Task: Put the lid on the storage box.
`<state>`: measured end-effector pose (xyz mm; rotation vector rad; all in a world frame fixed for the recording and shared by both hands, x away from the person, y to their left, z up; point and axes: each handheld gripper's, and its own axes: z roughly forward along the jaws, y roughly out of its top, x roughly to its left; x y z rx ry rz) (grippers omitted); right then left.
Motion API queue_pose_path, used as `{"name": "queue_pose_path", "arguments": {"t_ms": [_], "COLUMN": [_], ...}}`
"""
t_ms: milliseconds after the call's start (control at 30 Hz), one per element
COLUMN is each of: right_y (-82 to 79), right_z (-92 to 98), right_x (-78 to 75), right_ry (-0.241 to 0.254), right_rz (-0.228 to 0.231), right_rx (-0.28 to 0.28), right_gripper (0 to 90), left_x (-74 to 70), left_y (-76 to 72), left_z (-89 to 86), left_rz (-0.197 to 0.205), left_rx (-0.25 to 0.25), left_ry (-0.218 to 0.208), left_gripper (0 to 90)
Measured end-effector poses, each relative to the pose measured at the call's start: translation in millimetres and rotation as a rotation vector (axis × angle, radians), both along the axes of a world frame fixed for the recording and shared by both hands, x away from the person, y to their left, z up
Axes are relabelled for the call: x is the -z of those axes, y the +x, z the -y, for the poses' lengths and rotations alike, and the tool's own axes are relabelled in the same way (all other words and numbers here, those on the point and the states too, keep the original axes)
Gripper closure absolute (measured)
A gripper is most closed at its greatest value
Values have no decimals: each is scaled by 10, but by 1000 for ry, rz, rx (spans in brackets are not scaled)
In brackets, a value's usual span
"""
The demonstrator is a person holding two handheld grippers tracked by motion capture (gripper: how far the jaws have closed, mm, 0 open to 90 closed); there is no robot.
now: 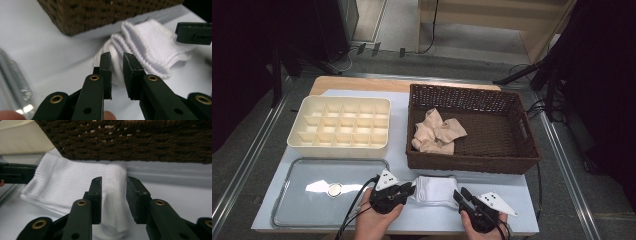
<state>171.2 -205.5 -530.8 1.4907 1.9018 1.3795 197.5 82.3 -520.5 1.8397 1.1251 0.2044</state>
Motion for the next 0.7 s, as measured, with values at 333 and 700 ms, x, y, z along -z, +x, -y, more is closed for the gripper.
{"name": "queue_pose_path", "arguments": {"t_ms": [333,700], "right_y": [-148,-189], "right_z": [59,-25], "right_x": [-79,74], "right_ry": [2,-31], "right_rz": [5,-43], "right_rx": [41,111], "right_gripper": [652,539], "left_x": [-136,-9], "left_y": [-85,-9], "left_z": [139,268], "left_rz": [0,-59], "left_rx": [33,-6], "left_ry": [-54,17], "left_gripper": [709,739]}}
